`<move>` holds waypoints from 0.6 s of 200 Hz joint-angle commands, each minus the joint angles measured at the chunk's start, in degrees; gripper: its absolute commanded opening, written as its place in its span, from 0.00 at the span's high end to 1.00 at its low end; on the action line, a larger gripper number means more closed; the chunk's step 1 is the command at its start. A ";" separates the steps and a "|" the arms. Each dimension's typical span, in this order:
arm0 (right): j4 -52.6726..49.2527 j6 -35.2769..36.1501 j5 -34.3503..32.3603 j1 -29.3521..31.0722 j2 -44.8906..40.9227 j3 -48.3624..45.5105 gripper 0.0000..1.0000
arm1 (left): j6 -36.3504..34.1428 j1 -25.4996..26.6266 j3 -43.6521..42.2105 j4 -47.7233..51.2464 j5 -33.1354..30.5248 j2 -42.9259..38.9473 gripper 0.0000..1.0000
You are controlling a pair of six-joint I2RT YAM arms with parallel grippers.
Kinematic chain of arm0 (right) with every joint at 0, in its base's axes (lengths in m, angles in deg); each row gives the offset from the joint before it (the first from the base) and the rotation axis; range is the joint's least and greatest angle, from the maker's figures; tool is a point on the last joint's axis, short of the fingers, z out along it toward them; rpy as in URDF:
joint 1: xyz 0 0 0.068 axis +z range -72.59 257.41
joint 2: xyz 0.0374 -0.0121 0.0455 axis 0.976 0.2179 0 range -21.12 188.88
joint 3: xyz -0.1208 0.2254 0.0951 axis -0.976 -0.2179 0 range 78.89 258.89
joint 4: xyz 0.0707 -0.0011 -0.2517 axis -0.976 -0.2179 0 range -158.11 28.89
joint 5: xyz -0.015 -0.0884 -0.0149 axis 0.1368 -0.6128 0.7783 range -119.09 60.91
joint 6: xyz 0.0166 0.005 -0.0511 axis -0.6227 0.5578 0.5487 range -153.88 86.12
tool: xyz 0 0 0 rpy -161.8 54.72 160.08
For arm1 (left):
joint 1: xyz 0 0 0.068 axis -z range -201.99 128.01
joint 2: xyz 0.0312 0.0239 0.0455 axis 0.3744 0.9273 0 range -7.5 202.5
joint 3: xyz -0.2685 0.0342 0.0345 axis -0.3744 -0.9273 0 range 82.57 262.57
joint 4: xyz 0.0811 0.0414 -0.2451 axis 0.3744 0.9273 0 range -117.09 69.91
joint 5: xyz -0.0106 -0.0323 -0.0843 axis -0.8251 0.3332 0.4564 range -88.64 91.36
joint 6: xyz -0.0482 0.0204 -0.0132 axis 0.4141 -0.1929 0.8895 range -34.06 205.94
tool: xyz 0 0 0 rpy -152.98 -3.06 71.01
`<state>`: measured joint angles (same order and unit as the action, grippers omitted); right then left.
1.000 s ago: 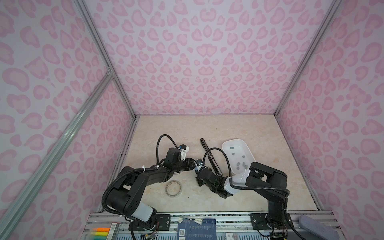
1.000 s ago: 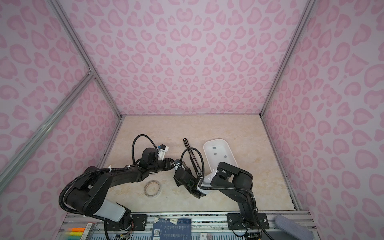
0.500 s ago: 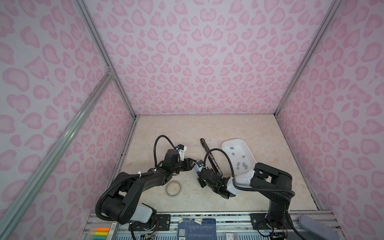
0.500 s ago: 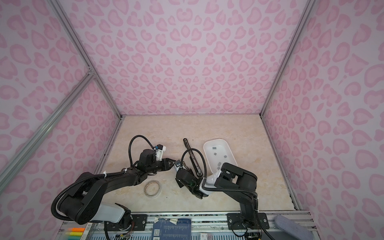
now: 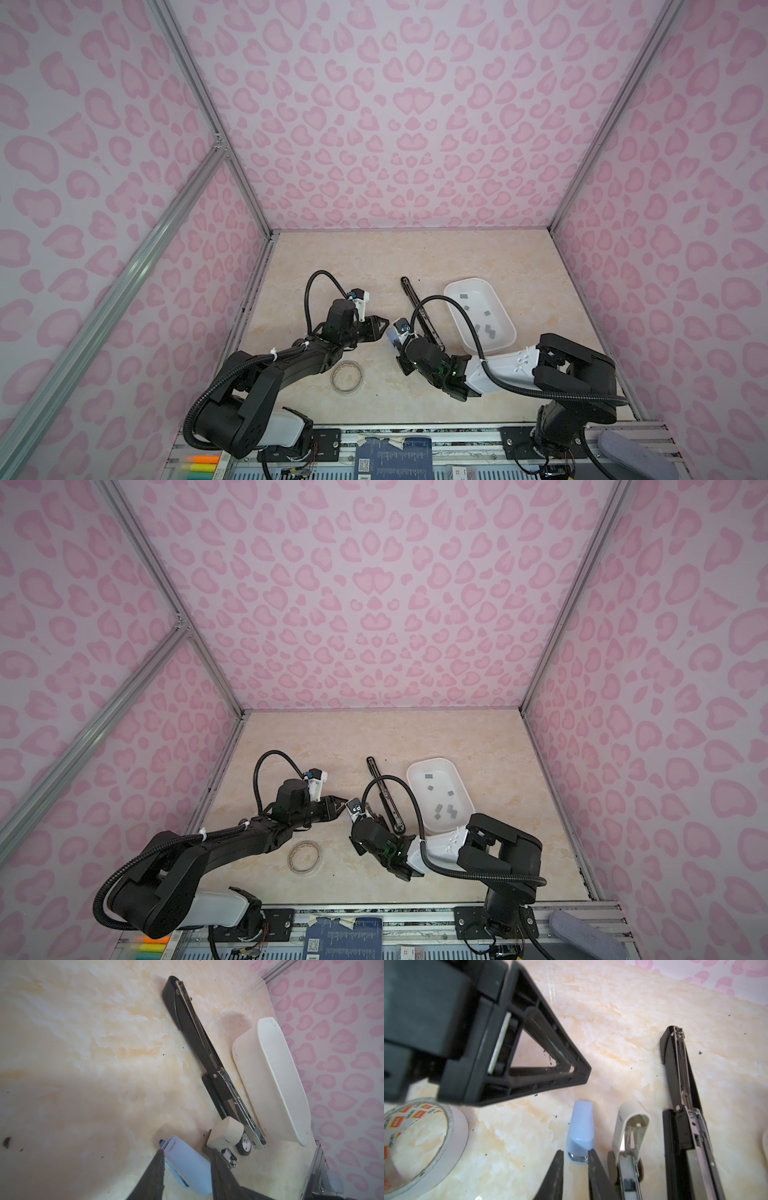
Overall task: Load the staples into the stapler
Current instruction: 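Press the light-blue stapler's lid down with the left gripper while the right steadies it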
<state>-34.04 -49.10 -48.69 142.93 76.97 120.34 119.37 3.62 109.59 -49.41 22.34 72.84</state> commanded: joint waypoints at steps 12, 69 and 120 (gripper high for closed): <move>-2.49 1.02 -3.47 0.01 3.50 3.40 0.83 | -0.73 -0.03 0.16 -0.30 -0.84 0.51 0.61; -2.74 0.84 -3.44 -0.51 8.67 6.02 0.85 | -0.78 -0.02 0.80 -0.46 -0.84 1.59 0.61; -1.82 -0.20 -2.88 -0.56 9.84 5.32 0.85 | -0.70 -0.03 1.09 -0.66 -0.76 2.27 0.62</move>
<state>-33.97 -48.29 -51.55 142.49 85.73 126.24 119.08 3.62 110.05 -49.41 21.90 74.72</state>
